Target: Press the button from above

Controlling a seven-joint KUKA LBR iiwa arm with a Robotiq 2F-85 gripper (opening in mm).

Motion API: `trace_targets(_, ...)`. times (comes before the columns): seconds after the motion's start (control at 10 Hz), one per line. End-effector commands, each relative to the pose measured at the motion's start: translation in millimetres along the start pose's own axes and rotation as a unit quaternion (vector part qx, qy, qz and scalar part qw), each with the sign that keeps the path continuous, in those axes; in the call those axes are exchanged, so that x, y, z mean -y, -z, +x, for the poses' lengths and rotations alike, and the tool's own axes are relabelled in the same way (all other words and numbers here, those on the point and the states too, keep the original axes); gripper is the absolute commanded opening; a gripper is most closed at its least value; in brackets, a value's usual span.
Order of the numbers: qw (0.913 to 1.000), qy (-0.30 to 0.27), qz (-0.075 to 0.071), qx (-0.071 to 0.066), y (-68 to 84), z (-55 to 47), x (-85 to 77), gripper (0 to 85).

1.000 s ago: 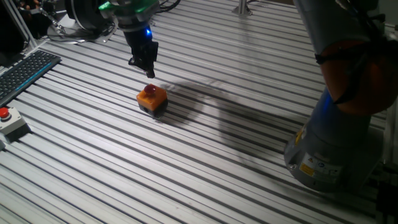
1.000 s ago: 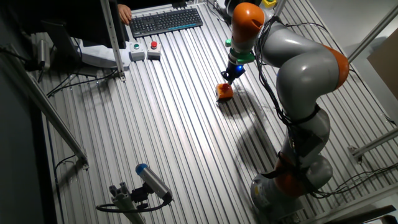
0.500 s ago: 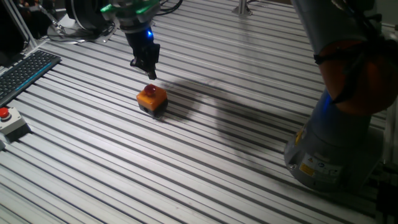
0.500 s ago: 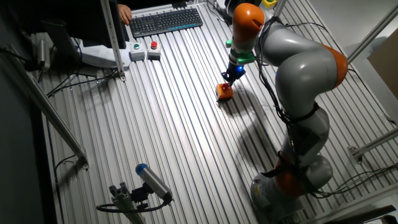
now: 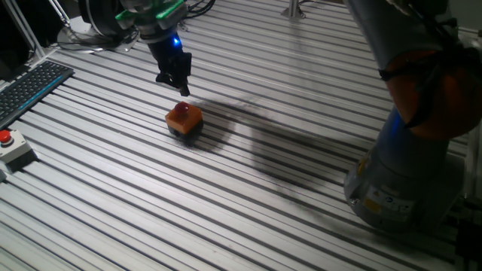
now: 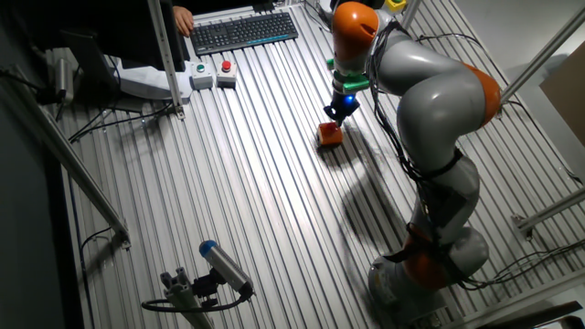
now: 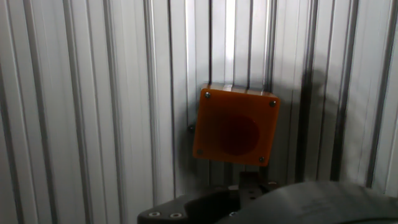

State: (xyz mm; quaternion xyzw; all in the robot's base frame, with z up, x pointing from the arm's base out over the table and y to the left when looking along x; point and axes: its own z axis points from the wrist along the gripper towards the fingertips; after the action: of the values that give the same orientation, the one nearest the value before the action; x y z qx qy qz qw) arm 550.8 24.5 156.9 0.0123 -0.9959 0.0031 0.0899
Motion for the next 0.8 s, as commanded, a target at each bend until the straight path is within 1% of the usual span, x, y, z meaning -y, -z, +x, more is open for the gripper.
trace_targets(0.0,1.0,0.0,-0.001,0.001,-0.2,0.0,0.3,0.0)
trace_targets(0.1,1.0,-0.001,-0.007,0.002,-0.2,0.0,0.3,0.0)
trace_targets(0.2,0.9999,0.0,-0.008,0.008,-0.2,0.0,0.3,0.0)
trace_targets(0.3,0.9997,0.002,-0.008,0.021,-0.3,0.0,0.2,0.0)
trace_targets(0.4,0.9996,0.004,-0.006,0.029,-0.3,-0.4,-0.1,0.0)
trace_targets(0.6,0.9994,0.007,-0.006,0.033,-2.0,-2.7,-0.4,0.0)
trace_targets(0.7,0.9993,0.007,-0.006,0.036,-4.4,-5.4,-1.6,0.0)
